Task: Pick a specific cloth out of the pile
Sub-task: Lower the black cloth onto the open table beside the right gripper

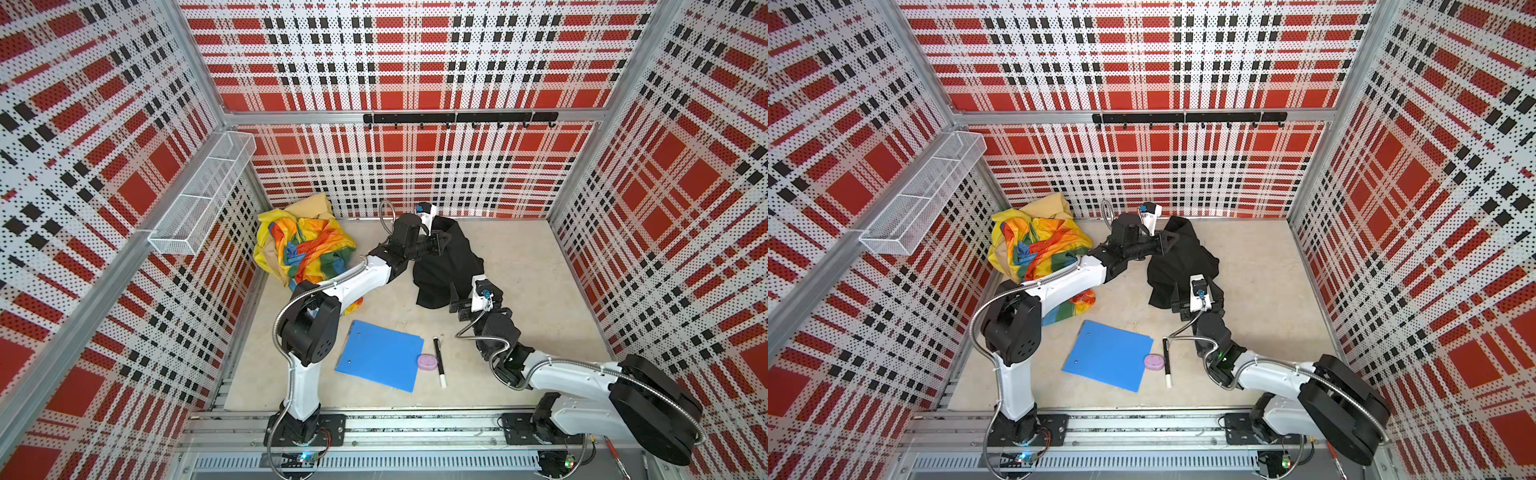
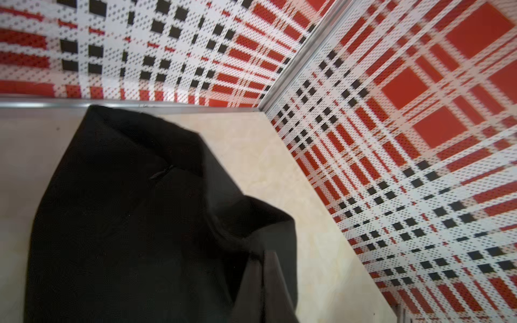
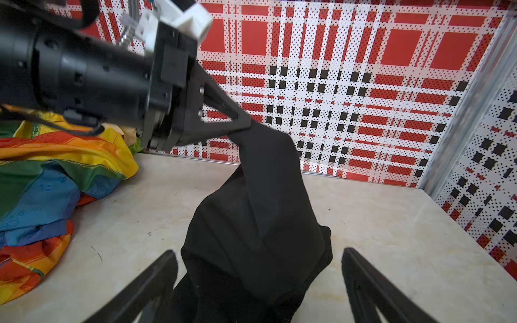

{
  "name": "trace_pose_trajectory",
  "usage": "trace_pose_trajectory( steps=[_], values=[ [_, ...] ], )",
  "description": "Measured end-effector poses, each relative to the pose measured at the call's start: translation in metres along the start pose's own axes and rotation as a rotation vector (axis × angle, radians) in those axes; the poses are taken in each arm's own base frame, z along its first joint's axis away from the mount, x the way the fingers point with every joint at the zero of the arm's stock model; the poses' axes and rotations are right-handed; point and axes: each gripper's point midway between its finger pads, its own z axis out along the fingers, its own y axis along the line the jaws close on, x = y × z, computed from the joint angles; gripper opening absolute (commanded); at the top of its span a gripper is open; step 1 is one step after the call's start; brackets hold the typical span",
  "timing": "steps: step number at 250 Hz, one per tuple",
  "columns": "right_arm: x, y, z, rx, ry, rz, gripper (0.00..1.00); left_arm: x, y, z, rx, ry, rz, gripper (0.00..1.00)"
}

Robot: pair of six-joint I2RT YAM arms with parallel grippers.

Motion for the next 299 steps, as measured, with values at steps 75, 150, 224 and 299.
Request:
trace_pose_trajectory(
  steps=[75, 150, 224, 299],
  values=[
    [0.0, -0.002, 0.0, 0.01, -0.002, 0.003, 0.98, 0.06, 0.042, 0.012, -0.135, 0.122, -0.049, 0.0],
    [0.0, -0.003, -0.001, 0.013, -0.002, 0.002, 0.98, 0.104, 0.092, 0.026, -0.285, 0.191, -0.125, 0.0],
    [0.001, -0.002, 0.0, 0.013, -0.001, -0.001, 0.99, 0.14, 0.133, 0.041, -0.402, 0.243, -0.187, 0.04],
    [0.009, -0.002, 0.001, 0.019, 0.019, -0.029, 0.99, 0.129, 0.135, 0.054, -0.411, 0.216, -0.183, 0.26]
  ],
)
